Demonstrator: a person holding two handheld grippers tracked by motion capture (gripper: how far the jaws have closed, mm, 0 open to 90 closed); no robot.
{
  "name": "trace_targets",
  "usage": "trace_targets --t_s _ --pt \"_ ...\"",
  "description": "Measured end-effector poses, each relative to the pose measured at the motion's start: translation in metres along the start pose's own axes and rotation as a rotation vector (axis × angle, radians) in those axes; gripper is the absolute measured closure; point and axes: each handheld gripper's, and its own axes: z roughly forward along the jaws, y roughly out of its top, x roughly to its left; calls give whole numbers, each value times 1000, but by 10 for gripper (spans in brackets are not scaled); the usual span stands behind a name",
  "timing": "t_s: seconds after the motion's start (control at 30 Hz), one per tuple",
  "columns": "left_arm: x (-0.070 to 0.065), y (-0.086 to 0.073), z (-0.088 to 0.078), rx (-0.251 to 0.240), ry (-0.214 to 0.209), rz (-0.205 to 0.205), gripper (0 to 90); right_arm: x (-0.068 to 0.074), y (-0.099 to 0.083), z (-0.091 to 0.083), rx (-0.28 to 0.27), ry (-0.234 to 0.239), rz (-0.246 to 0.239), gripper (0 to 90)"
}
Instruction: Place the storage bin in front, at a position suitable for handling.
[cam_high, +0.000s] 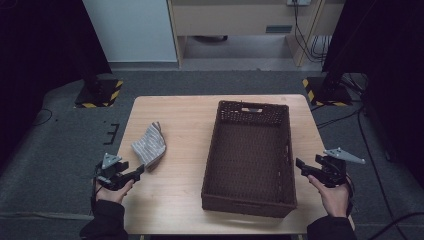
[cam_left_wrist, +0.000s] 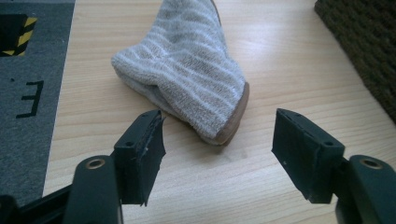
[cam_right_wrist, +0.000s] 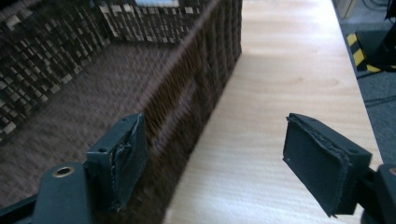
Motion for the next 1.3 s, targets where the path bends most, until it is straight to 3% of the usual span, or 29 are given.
trace_targets --t_s 0.2,0.5,0.67,0.77,0.8,0.93,1.17,1.3 --pt "-8 5 -5 -32 -2 15 361 7 7 -10 -35 26 -5 226" --pt "-23 16 -13 -100 -19 45 351 34 22 -21 -86 108 -71 244" --pt "-37 24 -13 -124 -58 55 348 49 24 -16 -64 155 -96 296" --pt "-45 29 -12 -134 -76 62 346 52 21 -9 -28 132 -121 356" --pt "-54 34 -11 -145 -93 81 346 53 20 -6 -11 109 -134 377" --pt "-70 43 -6 -158 -122 91 345 51 16 0 25 72 -160 437" --pt "-111 52 7 -150 -199 142 379 46 10 14 97 48 -174 560" --pt "-128 52 13 -143 -232 168 387 48 9 20 112 28 -187 630"
